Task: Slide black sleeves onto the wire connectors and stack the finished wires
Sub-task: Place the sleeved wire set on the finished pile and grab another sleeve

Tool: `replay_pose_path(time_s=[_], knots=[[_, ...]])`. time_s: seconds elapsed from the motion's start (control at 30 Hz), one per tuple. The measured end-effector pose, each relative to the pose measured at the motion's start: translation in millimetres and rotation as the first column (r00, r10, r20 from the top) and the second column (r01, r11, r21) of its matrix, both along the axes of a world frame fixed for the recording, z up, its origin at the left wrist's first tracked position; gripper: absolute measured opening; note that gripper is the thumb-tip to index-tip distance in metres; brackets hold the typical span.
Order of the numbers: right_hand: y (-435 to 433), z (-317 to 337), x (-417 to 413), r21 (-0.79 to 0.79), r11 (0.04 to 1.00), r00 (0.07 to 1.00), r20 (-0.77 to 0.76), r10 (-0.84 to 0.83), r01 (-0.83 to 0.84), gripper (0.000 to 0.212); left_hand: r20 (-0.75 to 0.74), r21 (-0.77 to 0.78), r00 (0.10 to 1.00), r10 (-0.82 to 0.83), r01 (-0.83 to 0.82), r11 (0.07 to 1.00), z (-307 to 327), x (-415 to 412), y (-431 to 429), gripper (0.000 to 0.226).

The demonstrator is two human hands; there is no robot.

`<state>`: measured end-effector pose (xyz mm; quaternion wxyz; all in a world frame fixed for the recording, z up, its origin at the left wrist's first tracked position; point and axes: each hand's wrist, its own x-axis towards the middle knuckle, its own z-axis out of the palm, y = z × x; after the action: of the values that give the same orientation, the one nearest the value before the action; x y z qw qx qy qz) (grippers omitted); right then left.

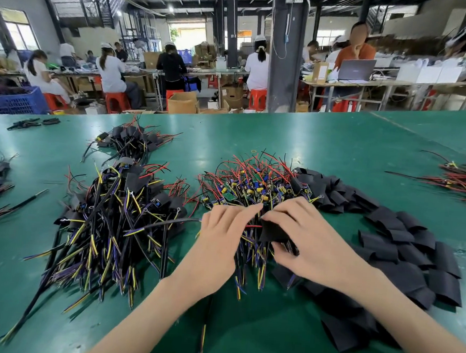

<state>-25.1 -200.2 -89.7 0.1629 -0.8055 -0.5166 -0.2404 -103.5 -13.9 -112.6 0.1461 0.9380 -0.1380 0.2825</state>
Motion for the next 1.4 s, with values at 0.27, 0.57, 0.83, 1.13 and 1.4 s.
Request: replay_pose_path(time_s=[0.27, 0.57, 0.83, 1.13, 1.4], knots=[[4.4, -6.3, -8.0, 0.022, 0.998, 0.96, -0.27, 0.07, -0.067, 0.047, 0.031, -0.067, 0.99, -0.137, 0.139, 0.988, -8.2, 3.8, -3.9, 0.093], [3.7, -10.1, -3.5, 0.083, 0.993, 0.949, -0.299, 0.102, -0.08, 0.04, -0.193, -0.153, 0.98, 0.046, -0.076, 0.985, 15.2, 1.1, 26.3, 0.029], [2.0, -11.9, -3.6, 0.042, 0.994, 0.947, -0.304, 0.105, -0.097, 0.039, -0.457, -0.209, 0.883, -0.105, 0.008, 0.978, 9.5, 3.5, 35.9, 0.014], [-4.1, -4.0, -1.3, 0.056, 0.997, 0.97, -0.236, 0.066, -0.054, 0.039, -0.223, -0.338, 0.972, -0.077, -0.003, 0.941, 16.9, -0.7, 21.8, 0.014], [-3.3, -3.7, -1.7, 0.093, 0.994, 0.966, -0.247, 0.08, -0.059, 0.041, -0.155, -0.376, 0.984, -0.09, 0.026, 0.926, 18.2, -3.4, 15.7, 0.015]])
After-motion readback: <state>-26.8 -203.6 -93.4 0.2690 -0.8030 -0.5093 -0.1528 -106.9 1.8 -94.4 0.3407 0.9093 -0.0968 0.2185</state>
